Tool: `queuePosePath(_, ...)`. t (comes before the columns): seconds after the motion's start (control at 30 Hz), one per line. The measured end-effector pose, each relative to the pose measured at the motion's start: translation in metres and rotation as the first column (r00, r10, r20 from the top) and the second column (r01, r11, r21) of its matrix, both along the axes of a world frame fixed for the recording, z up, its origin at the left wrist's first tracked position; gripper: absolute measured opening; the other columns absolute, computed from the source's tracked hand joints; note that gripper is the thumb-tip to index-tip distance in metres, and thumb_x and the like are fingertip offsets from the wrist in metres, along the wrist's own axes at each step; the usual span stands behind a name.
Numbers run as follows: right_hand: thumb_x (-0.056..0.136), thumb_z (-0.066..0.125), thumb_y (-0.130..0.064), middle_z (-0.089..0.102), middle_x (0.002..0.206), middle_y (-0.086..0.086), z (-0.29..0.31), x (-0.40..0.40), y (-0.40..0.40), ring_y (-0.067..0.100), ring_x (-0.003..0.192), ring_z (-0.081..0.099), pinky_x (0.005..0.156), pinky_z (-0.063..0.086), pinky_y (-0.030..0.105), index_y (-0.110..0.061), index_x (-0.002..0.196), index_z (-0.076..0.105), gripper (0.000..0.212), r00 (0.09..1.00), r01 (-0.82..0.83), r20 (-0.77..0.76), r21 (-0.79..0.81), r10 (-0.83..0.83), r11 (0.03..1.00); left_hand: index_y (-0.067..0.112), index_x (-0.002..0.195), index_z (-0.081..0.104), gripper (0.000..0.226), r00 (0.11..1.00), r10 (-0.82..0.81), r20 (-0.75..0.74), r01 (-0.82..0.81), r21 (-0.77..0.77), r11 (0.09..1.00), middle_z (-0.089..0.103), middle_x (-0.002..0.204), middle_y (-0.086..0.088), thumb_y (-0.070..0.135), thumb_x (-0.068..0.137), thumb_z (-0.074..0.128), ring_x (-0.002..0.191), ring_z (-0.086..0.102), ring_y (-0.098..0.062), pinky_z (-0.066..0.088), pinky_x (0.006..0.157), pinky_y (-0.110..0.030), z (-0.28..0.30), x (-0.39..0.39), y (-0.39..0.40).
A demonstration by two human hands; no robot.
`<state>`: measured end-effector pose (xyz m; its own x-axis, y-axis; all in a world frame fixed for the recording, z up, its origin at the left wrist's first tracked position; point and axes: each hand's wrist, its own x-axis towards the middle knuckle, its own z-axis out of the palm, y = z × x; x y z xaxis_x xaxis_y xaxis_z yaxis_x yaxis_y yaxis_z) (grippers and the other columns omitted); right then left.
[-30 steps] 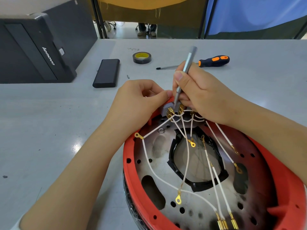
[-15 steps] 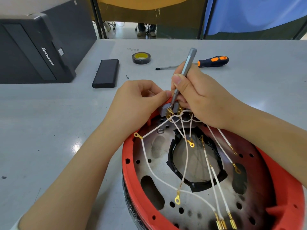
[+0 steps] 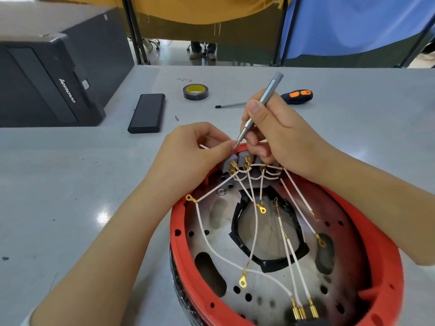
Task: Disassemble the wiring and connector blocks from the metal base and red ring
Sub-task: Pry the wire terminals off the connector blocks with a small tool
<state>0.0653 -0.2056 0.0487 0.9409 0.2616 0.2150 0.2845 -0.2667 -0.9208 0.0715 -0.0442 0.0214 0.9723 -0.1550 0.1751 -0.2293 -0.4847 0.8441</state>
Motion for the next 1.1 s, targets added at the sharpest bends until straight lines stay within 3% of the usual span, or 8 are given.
queuePosePath(0.23,0.104,0.033,-0.024,0.054,0.064,0.002,0.018,-0.006,-0.014,0.012,0.048,0.045,0.038,0.034,0.017,-0.016,0.092,0.046,0.019,0.995,-0.093,-0.06,-0.183,0.084,0.979,0.035,0.104,0.069,0.019,0.989,-0.104,-0.102,0.108,0.042,0.993,0.069,0.094,0.019,0.039,0.09,0.057,0.088,0.062,0.005,0.044,0.078,-0.014,0.004,-0.007,0.0)
queuePosePath(0.3,0.103,0.034,-0.024,0.057,0.066,0.004,0.012,-0.01,-0.016,0.015,0.047,0.045,0.039,0.034,0.015,-0.018,0.092,0.048,0.019,0.996,-0.078,-0.049,-0.136,0.072,0.988,0.036,0.105,0.067,0.021,0.973,-0.163,-0.165,0.171,0.03,0.985,0.069,0.097,0.019,0.034,0.096,0.049,0.091,0.061,0.006,0.042,0.078,-0.013,0.004,-0.012,-0.001)
queuePosePath(0.4,0.103,0.036,-0.023,0.059,0.067,0.006,-0.004,-0.014,-0.017,0.015,0.047,0.046,0.045,0.037,0.014,-0.021,0.091,0.05,0.018,1.0,-0.024,-0.004,-0.062,0.023,0.998,0.037,0.113,0.063,0.027,0.953,-0.217,-0.211,0.253,0.163,0.954,0.067,0.107,0.015,0.032,0.1,0.04,0.1,0.059,-0.003,0.04,0.086,-0.014,0.009,-0.013,-0.001)
queuePosePath(0.6,0.102,0.037,-0.02,0.057,0.061,-0.004,-0.017,-0.018,-0.02,0.004,0.048,0.045,0.05,0.04,0.017,-0.024,0.088,0.049,0.019,0.99,-0.034,0.137,-0.064,0.042,0.997,0.032,0.104,0.067,0.024,0.952,-0.239,-0.191,0.262,0.105,0.959,0.071,0.096,0.01,0.03,0.098,0.044,0.095,0.064,-0.007,0.046,0.089,-0.024,0.008,-0.007,-0.007)
queuePosePath(0.73,0.102,0.037,-0.025,0.056,0.064,-0.009,-0.019,-0.018,-0.02,0.002,0.054,0.051,0.057,0.04,0.014,-0.031,0.089,0.045,0.017,0.964,-0.018,0.253,-0.227,0.077,0.974,0.029,0.098,0.071,0.023,0.944,-0.274,-0.184,0.253,-0.13,0.959,0.073,0.092,0.011,0.028,0.097,0.048,0.091,0.067,-0.005,0.049,0.083,-0.016,-0.002,-0.009,-0.006)
queuePosePath(0.83,0.102,0.037,-0.028,0.055,0.065,-0.007,-0.019,-0.016,-0.02,0.002,0.057,0.053,0.058,0.041,0.013,-0.035,0.09,0.043,0.016,0.947,-0.004,0.307,-0.289,0.096,0.957,0.032,0.094,0.072,0.022,0.949,-0.272,-0.159,0.255,-0.119,0.96,0.073,0.087,0.014,0.032,0.096,0.05,0.086,0.067,-0.001,0.047,0.073,-0.007,-0.005,-0.007,-0.003)
queuePosePath(0.97,0.101,0.035,-0.03,0.053,0.066,0.0,-0.018,-0.018,-0.018,0.008,0.056,0.05,0.054,0.039,0.015,-0.035,0.09,0.04,0.013,0.925,-0.001,0.353,-0.362,0.139,0.932,0.039,0.092,0.072,0.023,0.951,-0.276,-0.138,0.265,-0.091,0.96,0.073,0.087,0.013,0.036,0.095,0.05,0.089,0.067,-0.01,0.047,0.077,-0.014,-0.004,-0.008,-0.004)
queuePosePath(1.1,0.102,0.035,-0.026,0.049,0.063,-0.004,-0.013,-0.015,-0.013,0.005,0.052,0.046,0.052,0.038,0.015,-0.032,0.087,0.039,0.017,0.957,-0.029,0.263,-0.338,0.124,0.941,0.039,0.092,0.072,0.024,0.95,-0.277,-0.145,0.265,-0.1,0.959,0.074,0.087,0.009,0.037,0.096,0.049,0.091,0.067,-0.02,0.05,0.083,-0.026,-0.003,-0.009,-0.004)
